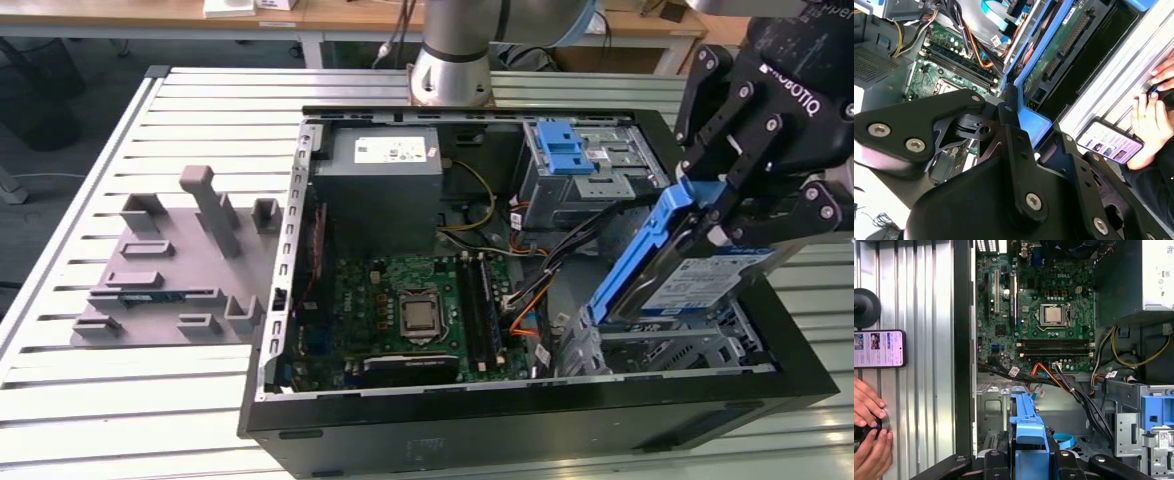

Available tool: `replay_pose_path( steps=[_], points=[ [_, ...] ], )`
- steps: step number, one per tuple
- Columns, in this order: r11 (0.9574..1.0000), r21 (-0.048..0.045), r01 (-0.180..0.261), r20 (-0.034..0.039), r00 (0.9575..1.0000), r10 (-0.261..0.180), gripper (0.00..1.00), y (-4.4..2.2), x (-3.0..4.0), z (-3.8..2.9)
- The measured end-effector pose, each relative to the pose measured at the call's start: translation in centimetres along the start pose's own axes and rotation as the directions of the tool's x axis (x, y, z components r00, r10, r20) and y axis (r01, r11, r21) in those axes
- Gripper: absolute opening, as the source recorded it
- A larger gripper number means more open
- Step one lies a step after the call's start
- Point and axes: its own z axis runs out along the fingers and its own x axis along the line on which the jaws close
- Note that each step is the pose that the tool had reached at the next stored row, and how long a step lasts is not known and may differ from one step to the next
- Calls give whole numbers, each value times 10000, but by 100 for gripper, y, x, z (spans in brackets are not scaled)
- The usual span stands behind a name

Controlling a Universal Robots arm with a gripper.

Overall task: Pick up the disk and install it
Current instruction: 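Insert the disk into the insertion slot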

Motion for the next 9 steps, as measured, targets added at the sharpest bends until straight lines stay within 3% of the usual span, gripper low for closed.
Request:
replay_pose_path(
  steps=[9],
  points=[
    [10000, 0, 1, -1, 10000, -1, 36, -2, 1, 46]
  ],
)
